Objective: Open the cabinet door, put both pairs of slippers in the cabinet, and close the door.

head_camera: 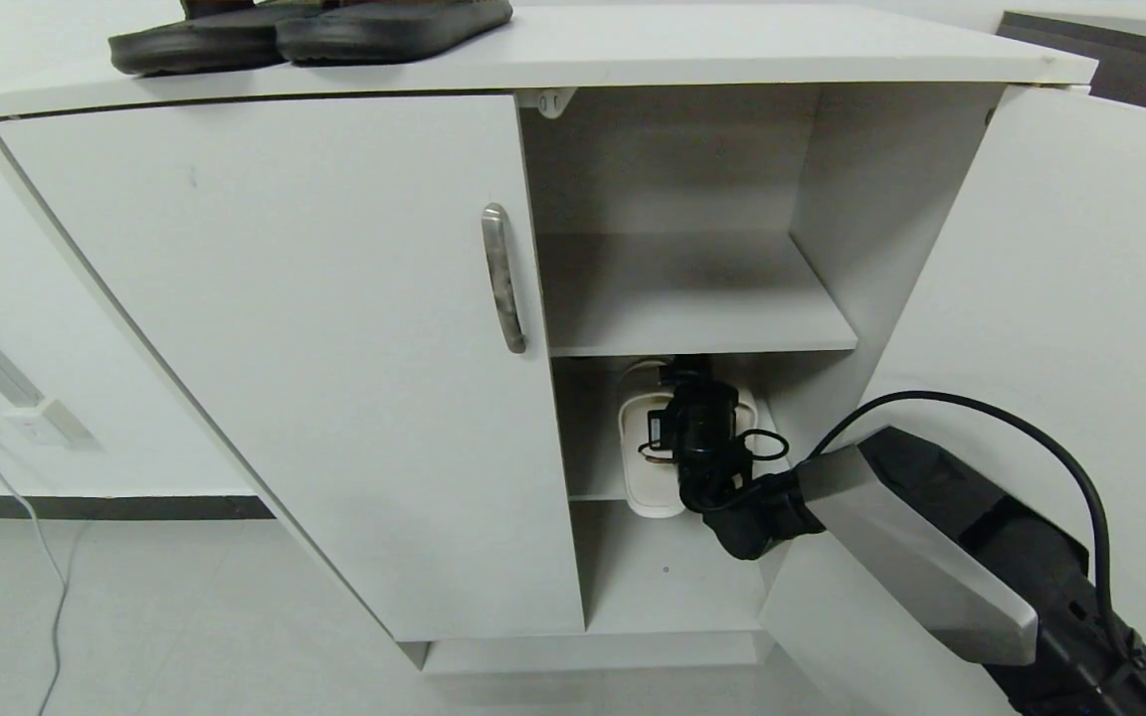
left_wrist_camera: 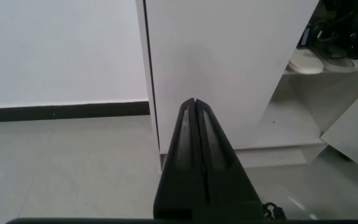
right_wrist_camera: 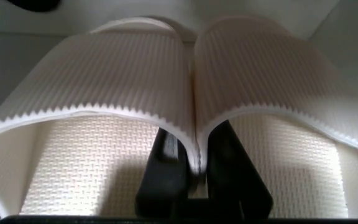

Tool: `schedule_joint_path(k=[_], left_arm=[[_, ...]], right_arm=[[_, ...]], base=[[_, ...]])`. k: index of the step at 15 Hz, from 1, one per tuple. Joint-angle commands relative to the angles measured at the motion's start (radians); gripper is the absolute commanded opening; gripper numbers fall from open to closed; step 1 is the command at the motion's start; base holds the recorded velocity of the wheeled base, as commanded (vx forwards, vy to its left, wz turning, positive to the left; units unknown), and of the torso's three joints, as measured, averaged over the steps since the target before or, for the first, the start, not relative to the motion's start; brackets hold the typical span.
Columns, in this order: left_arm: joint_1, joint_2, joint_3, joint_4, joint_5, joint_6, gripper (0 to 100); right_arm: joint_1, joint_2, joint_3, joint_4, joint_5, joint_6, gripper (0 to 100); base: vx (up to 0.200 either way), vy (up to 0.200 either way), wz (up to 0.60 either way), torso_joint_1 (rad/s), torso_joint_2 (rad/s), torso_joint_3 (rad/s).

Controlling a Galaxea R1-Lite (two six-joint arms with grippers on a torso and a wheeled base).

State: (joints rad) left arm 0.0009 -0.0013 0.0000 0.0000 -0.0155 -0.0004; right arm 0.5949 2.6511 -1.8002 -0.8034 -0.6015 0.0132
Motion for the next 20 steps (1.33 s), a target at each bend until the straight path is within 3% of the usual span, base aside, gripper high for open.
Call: schedule_joint_path(k=[1, 5, 6, 12, 20], left_arm=[[0.001, 0.001, 0.0, 0.0, 0.0, 0.0, 0], [0.001, 0.001, 0.0, 0.0, 0.0, 0.0, 0], [0.001, 0.001, 0.0, 0.0, 0.0, 0.0, 0], [0.001, 0.001, 0.0, 0.0, 0.0, 0.0, 0], [0.001, 0.001, 0.0, 0.0, 0.0, 0.0, 0]], right_arm=[[-0.001, 0.009, -0.005, 0.0, 0.0, -0.001, 0], [-0.004, 0.024, -0.007, -0.002, 0.0, 0.001, 0], [-0.004, 0.027, -0.005, -0.002, 0.0, 0.001, 100], [0.003, -0.045, 0.121, -0.033, 0.0, 0.001, 100], [0.079, -0.255, 0.513, -0.234, -0.008, 0.001, 100]], base=[[0.0, 0.0, 0.0, 0.0, 0.0, 0.0], [0.0, 0.0, 0.0, 0.0, 0.0, 0.0], [0.0, 0.0, 0.0, 0.0, 0.0, 0.0], [0.0, 0.0, 0.0, 0.0, 0.0, 0.0], [0.0, 0.0, 0.0, 0.0, 0.0, 0.0]])
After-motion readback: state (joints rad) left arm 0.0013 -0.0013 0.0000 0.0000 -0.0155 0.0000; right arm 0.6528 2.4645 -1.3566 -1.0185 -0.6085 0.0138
